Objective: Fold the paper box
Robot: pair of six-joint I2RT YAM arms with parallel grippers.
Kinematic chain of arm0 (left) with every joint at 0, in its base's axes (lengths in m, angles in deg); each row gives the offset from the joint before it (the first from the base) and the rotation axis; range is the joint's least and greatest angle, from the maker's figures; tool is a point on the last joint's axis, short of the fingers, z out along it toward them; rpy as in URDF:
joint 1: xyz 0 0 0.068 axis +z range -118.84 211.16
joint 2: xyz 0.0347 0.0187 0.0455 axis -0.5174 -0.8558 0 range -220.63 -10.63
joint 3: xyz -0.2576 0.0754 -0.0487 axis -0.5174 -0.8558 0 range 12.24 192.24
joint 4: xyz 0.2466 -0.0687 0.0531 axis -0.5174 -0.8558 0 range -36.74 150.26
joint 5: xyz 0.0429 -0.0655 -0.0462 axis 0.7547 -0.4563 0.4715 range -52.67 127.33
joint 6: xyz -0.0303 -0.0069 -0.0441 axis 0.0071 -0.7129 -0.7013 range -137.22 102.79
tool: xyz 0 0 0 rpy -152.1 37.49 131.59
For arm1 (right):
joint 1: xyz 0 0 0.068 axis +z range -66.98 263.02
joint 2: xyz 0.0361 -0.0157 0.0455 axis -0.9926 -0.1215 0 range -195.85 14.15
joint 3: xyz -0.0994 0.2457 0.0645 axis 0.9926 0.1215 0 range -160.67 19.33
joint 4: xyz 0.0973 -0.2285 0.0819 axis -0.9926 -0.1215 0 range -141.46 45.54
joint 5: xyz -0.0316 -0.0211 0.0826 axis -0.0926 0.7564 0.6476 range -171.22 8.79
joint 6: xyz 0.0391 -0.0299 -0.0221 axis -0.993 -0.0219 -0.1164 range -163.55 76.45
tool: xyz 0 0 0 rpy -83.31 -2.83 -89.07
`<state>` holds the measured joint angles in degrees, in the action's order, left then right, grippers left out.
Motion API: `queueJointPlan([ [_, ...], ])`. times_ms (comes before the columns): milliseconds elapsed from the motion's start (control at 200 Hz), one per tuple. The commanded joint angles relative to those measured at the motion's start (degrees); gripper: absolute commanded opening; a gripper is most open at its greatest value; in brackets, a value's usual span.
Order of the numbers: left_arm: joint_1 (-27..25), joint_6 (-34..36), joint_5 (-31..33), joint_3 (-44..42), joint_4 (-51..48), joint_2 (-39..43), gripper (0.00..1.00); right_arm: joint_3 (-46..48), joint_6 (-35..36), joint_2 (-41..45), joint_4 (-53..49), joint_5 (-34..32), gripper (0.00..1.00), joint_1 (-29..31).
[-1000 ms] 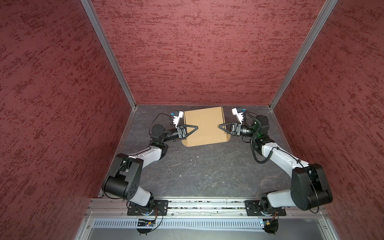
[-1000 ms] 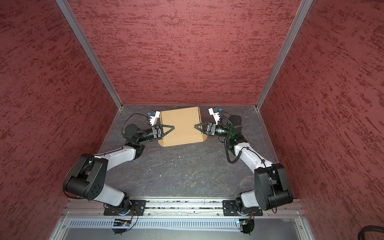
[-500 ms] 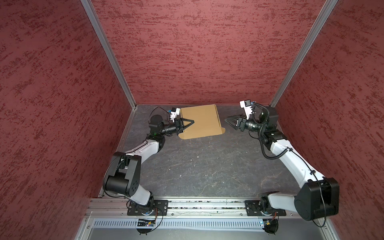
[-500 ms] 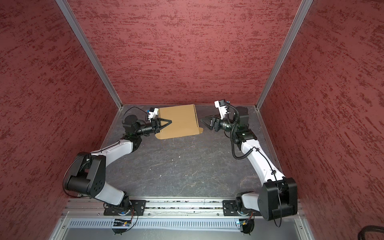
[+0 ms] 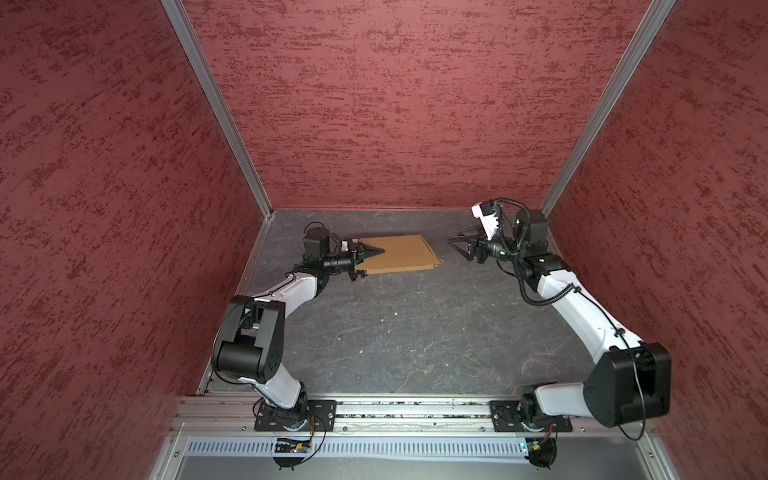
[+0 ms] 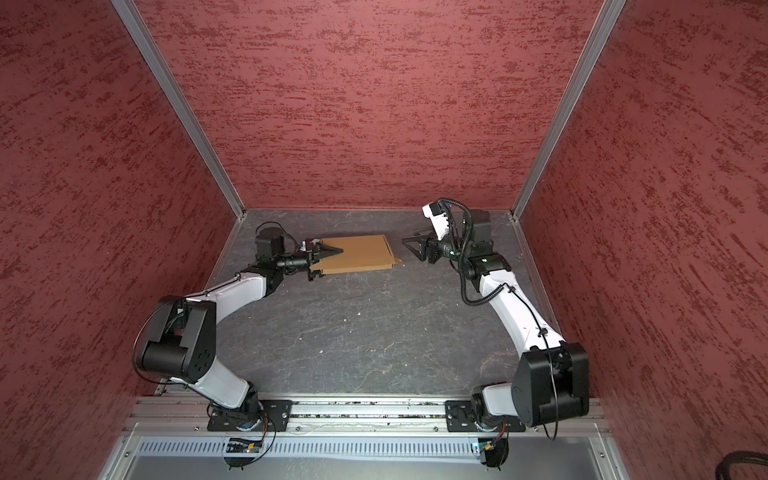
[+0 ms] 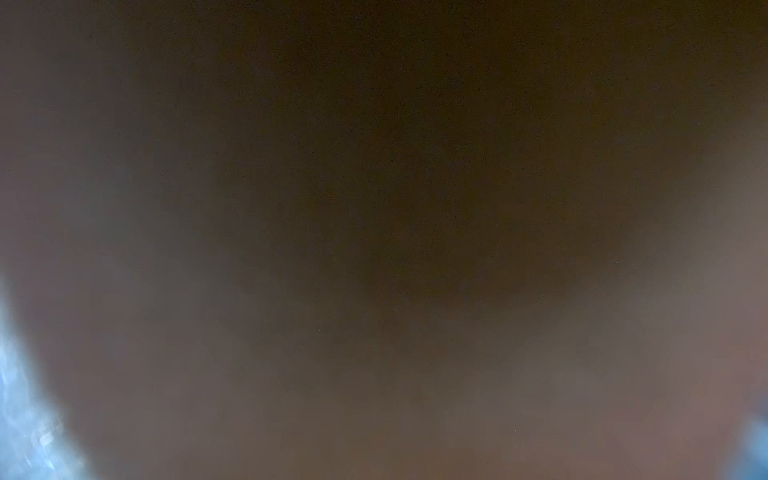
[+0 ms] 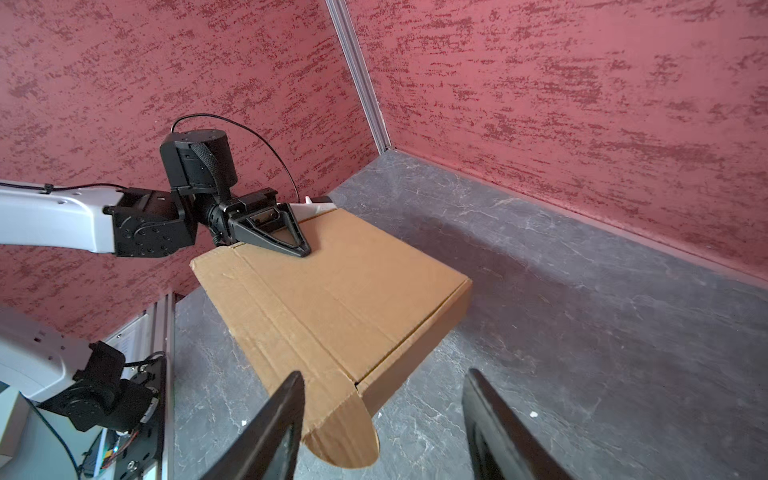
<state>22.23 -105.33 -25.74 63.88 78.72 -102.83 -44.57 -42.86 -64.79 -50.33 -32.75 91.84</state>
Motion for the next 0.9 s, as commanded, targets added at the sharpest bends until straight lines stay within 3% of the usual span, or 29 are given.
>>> queueJointPlan([
  [0,0.5,-6.0,-0.7,-1.2,-4.2,2.3,0.30,-0.7,4.2,-1.2,0.2,0.6,0.60,-0.5],
  [566,0.4,-19.5,-2.0,-7.1,-8.0,4.3,0.32,7.5,7.9,-4.0,3.1,2.2,0.56,-0.7],
  [897,-0.1,-20.1,-3.4,-5.2,-15.5,4.8,0.32,8.7,9.7,-4.0,2.6,-1.1,0.53,-0.8],
])
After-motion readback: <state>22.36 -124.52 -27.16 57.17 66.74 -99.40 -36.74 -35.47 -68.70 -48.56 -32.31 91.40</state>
